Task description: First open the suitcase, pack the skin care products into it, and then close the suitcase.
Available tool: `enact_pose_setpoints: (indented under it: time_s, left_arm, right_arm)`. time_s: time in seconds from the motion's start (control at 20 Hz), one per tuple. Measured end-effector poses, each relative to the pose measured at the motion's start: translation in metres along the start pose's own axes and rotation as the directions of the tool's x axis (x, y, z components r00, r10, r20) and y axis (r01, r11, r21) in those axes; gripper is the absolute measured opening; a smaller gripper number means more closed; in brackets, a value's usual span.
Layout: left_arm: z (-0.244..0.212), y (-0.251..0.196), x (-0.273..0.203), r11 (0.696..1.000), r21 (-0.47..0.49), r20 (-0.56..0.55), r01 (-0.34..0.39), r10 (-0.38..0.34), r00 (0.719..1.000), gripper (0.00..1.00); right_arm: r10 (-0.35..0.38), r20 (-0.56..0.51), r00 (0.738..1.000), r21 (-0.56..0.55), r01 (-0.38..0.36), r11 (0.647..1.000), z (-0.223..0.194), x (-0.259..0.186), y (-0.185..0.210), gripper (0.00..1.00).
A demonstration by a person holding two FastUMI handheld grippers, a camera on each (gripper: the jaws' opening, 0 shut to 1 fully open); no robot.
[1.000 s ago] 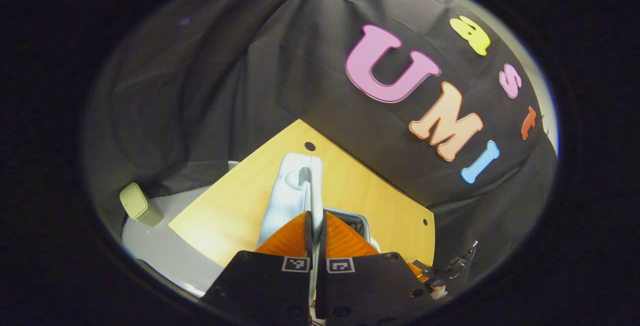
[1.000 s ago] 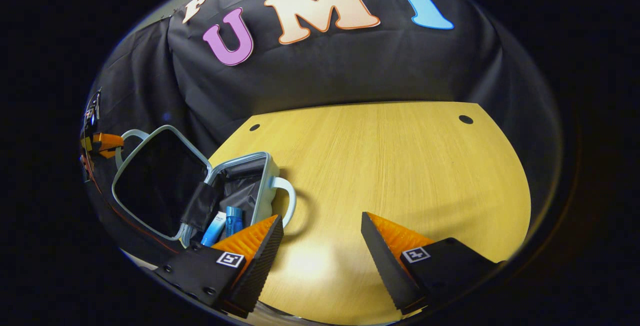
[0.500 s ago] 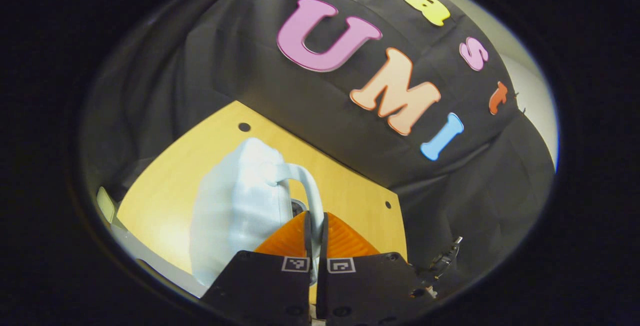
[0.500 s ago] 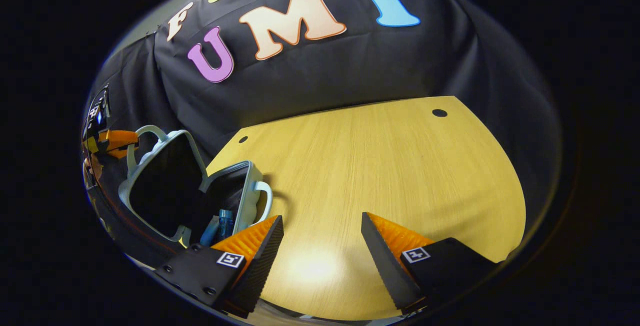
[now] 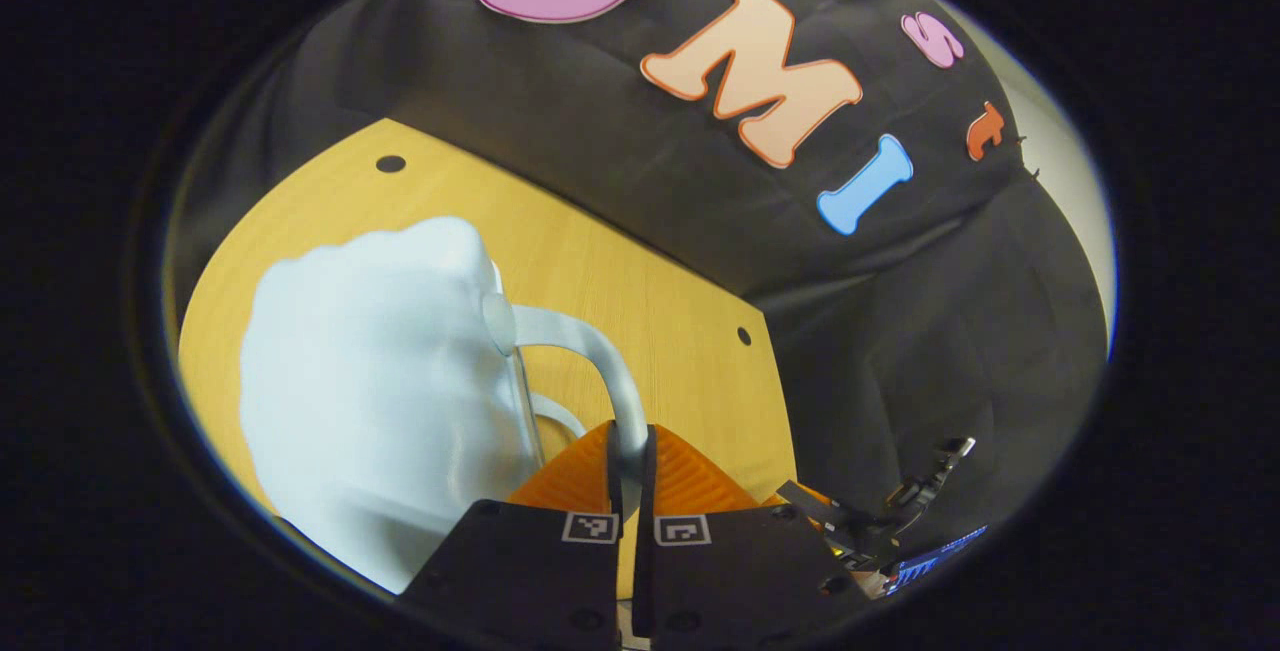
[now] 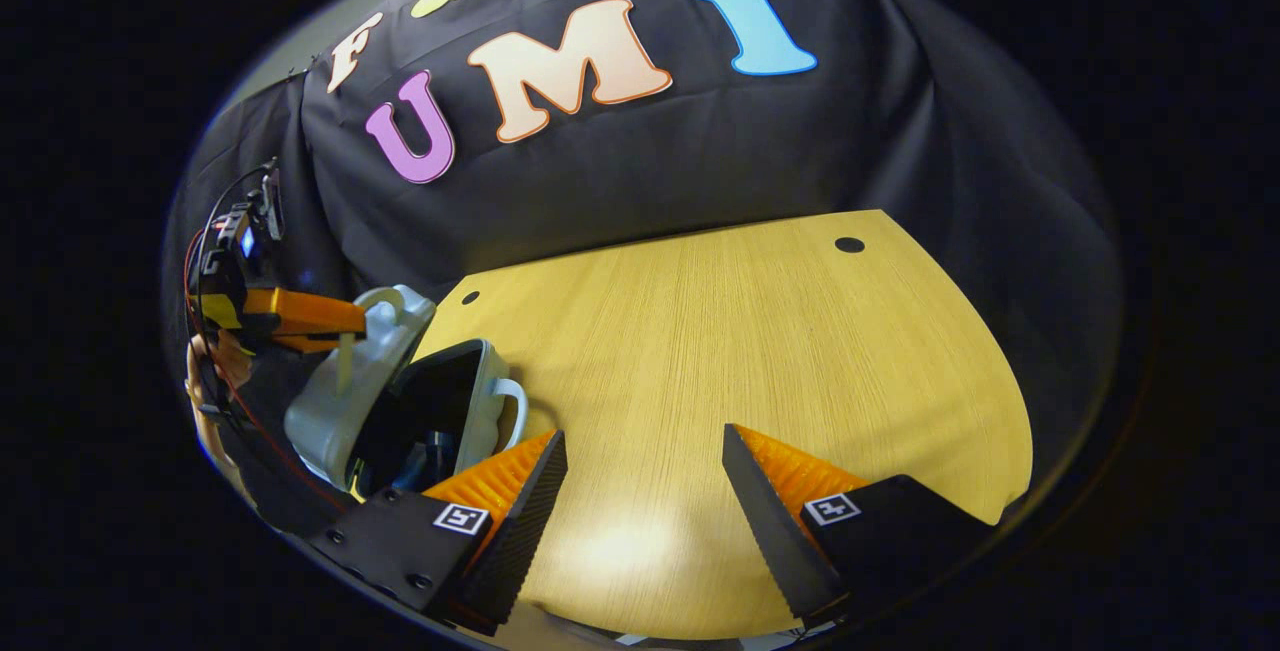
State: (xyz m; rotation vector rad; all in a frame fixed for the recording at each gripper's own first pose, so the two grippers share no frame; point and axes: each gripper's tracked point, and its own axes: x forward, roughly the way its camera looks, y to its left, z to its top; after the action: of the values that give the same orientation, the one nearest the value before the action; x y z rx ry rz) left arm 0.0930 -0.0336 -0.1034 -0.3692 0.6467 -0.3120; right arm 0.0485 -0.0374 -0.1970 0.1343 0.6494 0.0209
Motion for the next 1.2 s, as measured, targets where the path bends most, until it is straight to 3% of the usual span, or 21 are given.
enact_pose_setpoints:
  time_s: [0.2, 0.5, 0.7, 0.8, 0.85, 0.9, 0.95, 1.0, 1.1, 1.2]
  left_arm:
    - [-0.026, 0.008, 0.034, 0.999, 0.022, -0.084, -0.033, 0.035, 0.996, 0.00]
    - [-0.060, 0.026, 0.069, 0.988, 0.088, -0.182, -0.126, 0.141, 0.973, 0.01]
    - [-0.058, 0.025, 0.064, 0.966, 0.168, -0.156, -0.195, 0.221, 0.963, 0.10]
    - [-0.056, 0.013, 0.047, 0.961, 0.204, -0.128, -0.188, 0.216, 0.968, 0.13]
    - [-0.053, 0.009, 0.036, 0.954, 0.230, -0.111, -0.193, 0.223, 0.969, 0.25]
    - [-0.051, 0.007, 0.031, 0.943, 0.261, -0.088, -0.208, 0.238, 0.967, 0.26]
    - [-0.051, 0.004, 0.027, 0.931, 0.290, -0.069, -0.223, 0.253, 0.965, 0.54]
    - [-0.053, 0.000, 0.027, 0.921, 0.312, -0.055, -0.232, 0.261, 0.964, 0.67]
    - [-0.062, -0.015, 0.024, 0.922, 0.327, -0.048, -0.209, 0.237, 0.970, 0.76]
    - [-0.070, -0.023, 0.016, 0.926, 0.315, -0.037, -0.206, 0.229, 0.973, 0.72]
  right_arm:
    - [-0.019, 0.002, 1.000, -0.014, 0.019, 1.000, 0.001, -0.005, -0.007, 0.98]
    - [-0.042, 0.031, 0.999, -0.004, 0.042, 0.999, 0.009, -0.018, -0.021, 0.98]
    - [-0.034, 0.063, 0.997, 0.003, 0.034, 0.999, 0.016, -0.028, -0.031, 0.98]
    - [-0.018, 0.078, 0.997, 0.004, 0.017, 1.000, 0.020, -0.030, -0.031, 0.98]
    - [-0.006, 0.084, 0.996, 0.004, 0.006, 1.000, 0.021, -0.031, -0.031, 0.98]
    - [0.007, 0.092, 0.996, 0.003, -0.007, 1.000, 0.023, -0.032, -0.030, 0.98]
    - [0.022, 0.098, 0.995, 0.002, -0.022, 1.000, 0.025, -0.032, -0.028, 0.98]
    - [0.037, 0.106, 0.994, 0.001, -0.037, 0.999, 0.026, -0.034, -0.027, 0.98]
    - [0.068, 0.122, 0.990, 0.002, -0.069, 0.998, 0.032, -0.037, -0.022, 0.98]
    - [0.087, 0.142, 0.986, 0.002, -0.088, 0.996, 0.039, -0.041, -0.020, 0.98]
